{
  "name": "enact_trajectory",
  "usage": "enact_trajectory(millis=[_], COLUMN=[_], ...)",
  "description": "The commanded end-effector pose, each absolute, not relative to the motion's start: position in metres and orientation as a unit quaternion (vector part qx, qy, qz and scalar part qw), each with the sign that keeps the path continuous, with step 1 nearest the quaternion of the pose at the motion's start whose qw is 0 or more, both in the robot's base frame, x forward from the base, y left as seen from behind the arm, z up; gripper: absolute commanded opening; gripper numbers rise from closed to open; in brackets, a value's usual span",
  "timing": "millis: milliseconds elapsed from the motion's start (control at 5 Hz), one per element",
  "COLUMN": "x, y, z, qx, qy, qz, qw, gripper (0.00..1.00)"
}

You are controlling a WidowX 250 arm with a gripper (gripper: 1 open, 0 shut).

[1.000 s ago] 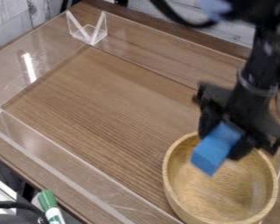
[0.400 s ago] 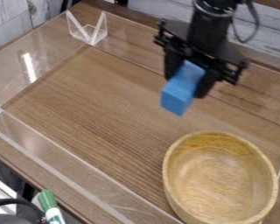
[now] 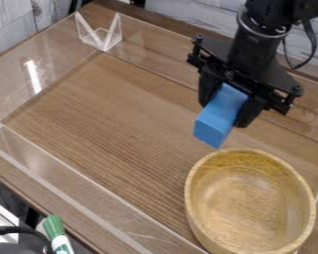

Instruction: Remove the blue block from inside the brown bowl and put it on the table

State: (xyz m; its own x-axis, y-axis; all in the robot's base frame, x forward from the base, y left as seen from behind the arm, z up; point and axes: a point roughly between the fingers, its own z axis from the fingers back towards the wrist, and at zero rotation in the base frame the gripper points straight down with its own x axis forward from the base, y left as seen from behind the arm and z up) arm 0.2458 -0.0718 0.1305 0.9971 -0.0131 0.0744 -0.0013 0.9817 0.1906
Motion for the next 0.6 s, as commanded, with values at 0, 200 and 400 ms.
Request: enact_trajectory(millis=[0, 200, 400], x=[0.2464, 0.2442, 0.2431], y=[-0.0718, -0.0706, -0.0706], z=[0.1514, 0.1532, 0.1538], qx=[0.088, 0.091, 0.094], qy=[-0.073, -0.078, -0.081], qz=[0.002, 0.006, 0.012], qw=[0.993, 0.993, 0.992], gripper=[0.0, 0.0, 0.0])
